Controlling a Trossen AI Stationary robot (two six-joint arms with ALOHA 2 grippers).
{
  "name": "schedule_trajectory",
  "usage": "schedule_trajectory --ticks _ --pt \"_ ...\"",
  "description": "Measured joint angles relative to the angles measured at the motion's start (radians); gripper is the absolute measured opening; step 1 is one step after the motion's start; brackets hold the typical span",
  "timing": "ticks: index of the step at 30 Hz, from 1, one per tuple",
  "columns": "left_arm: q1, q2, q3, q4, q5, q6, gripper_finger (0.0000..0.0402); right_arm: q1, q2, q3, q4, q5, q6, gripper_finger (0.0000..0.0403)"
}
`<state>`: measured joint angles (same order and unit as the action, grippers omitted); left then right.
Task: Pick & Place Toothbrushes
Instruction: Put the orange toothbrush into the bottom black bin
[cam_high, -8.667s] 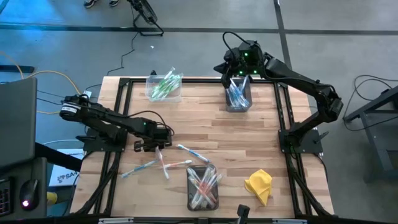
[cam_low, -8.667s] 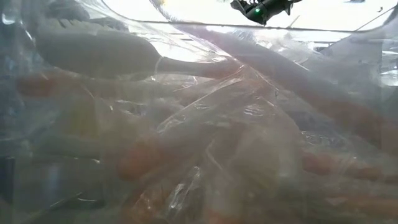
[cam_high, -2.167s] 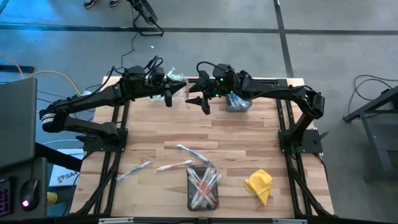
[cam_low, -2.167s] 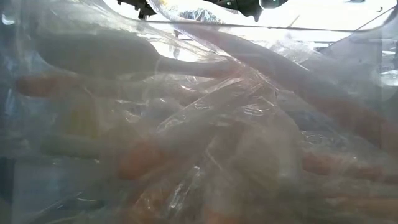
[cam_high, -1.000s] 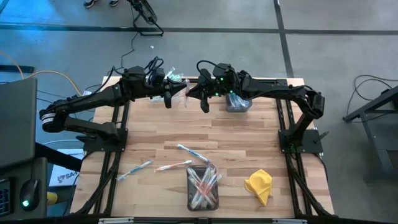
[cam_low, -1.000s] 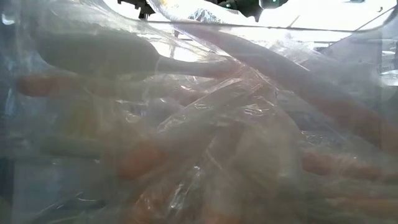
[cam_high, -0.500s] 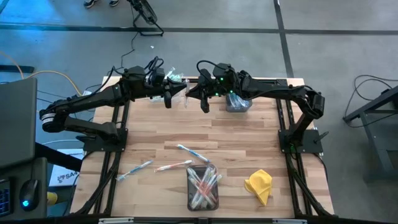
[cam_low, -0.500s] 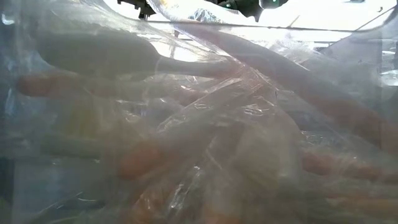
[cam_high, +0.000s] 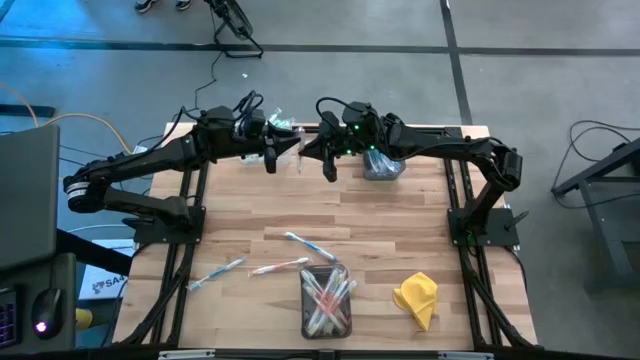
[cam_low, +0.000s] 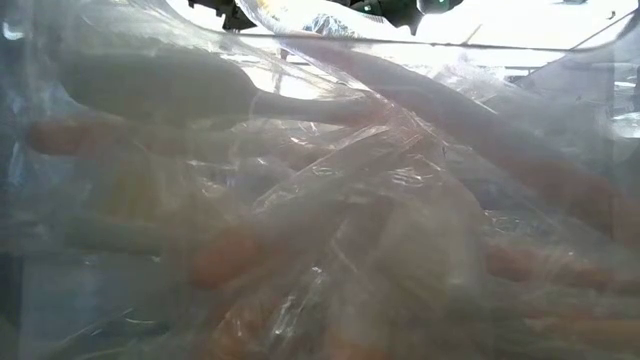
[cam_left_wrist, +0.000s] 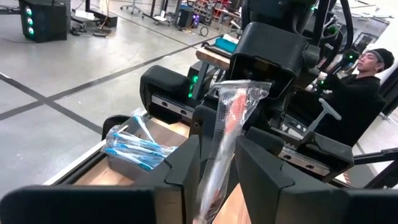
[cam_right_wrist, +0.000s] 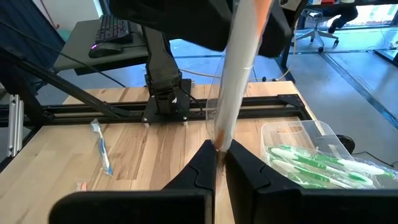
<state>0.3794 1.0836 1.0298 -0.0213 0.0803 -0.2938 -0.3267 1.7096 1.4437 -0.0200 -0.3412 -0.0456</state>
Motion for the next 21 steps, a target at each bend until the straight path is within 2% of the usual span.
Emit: schedule_trajectory --ticks 21 --pt "0.000 0.000 0.000 -0.012 0.001 0.000 0.0100 0.000 0.000 0.000 -0.002 0.001 -0.003 0.0009"
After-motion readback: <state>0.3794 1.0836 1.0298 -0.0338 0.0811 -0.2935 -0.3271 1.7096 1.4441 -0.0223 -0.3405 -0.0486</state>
